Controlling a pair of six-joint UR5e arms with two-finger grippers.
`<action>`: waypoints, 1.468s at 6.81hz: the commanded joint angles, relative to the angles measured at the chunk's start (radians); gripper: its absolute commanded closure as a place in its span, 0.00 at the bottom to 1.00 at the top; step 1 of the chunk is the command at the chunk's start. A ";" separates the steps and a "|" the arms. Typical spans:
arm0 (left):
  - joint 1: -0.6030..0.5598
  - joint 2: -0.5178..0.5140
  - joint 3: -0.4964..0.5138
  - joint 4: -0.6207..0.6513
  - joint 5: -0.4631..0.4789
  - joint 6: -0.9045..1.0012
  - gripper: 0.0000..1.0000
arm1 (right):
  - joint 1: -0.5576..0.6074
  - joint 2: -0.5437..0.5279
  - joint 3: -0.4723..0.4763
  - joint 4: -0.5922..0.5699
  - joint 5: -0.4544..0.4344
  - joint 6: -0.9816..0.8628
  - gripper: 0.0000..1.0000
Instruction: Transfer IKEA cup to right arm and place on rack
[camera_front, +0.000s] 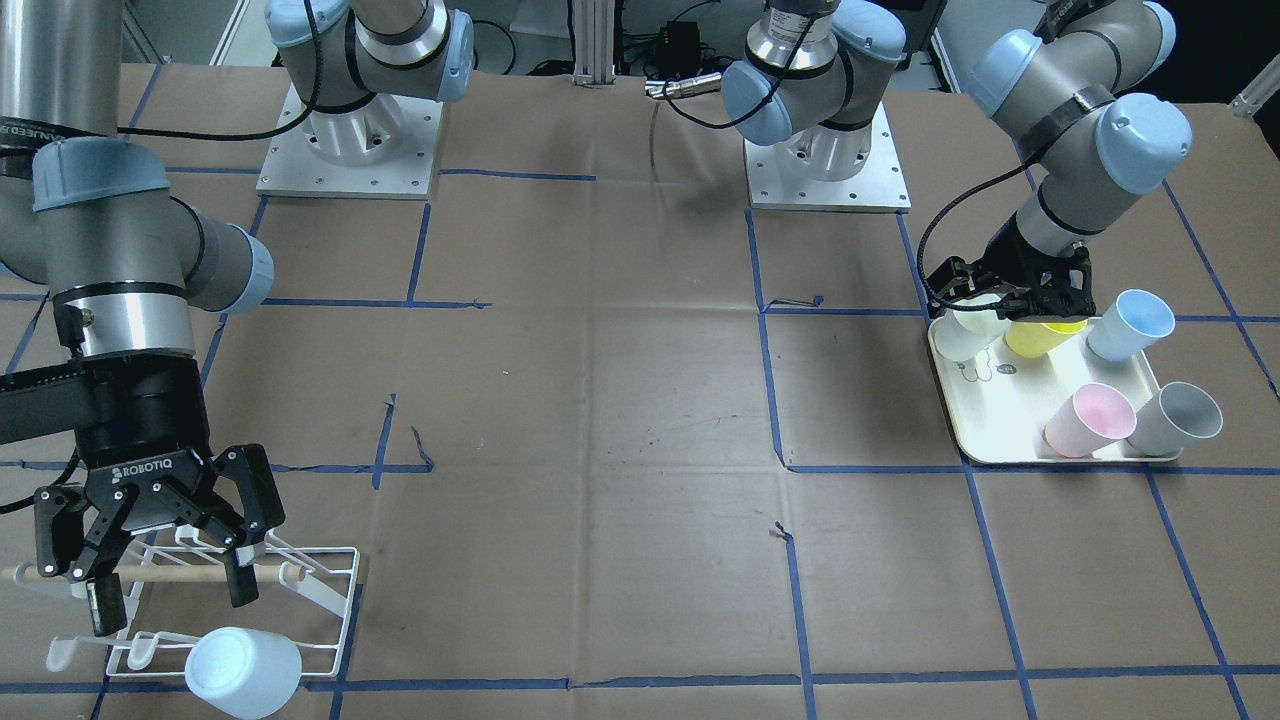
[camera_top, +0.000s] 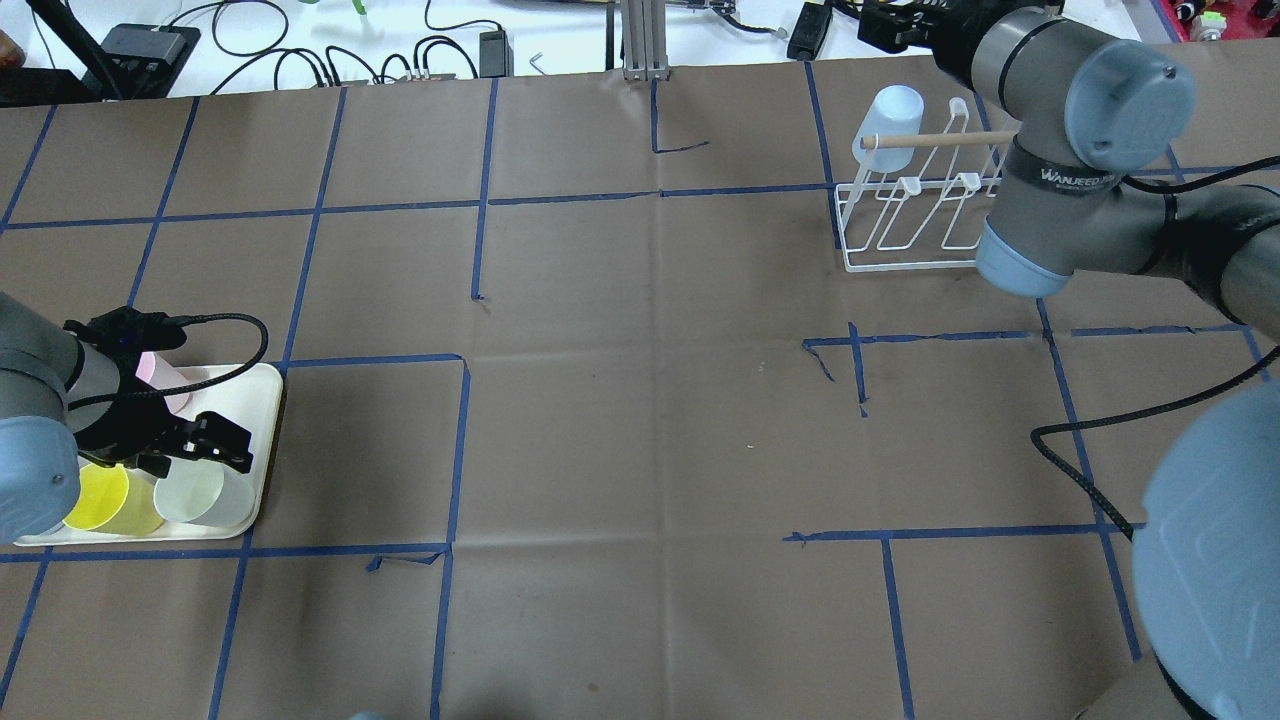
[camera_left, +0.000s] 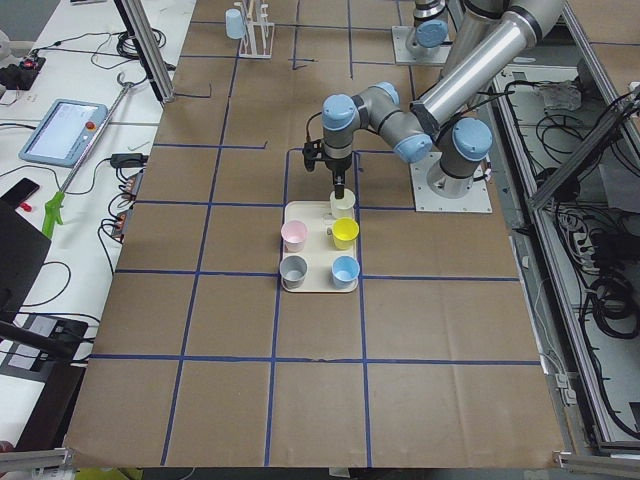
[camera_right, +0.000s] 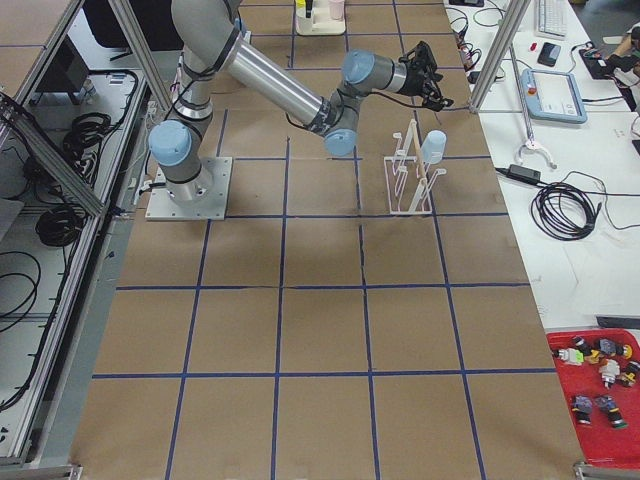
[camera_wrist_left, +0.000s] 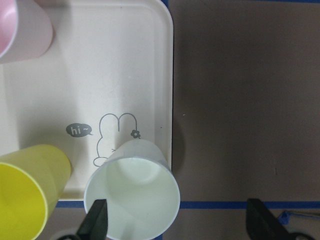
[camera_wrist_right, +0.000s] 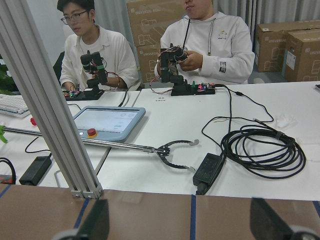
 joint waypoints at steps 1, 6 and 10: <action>0.002 -0.038 -0.010 0.024 0.006 0.005 0.04 | 0.052 -0.063 0.033 0.052 0.002 0.173 0.00; 0.002 -0.045 -0.006 0.027 0.070 -0.001 0.99 | 0.082 -0.161 0.148 0.053 0.070 0.684 0.00; -0.012 -0.002 0.130 -0.072 0.061 -0.008 1.00 | 0.168 -0.161 0.195 0.019 0.088 1.115 0.00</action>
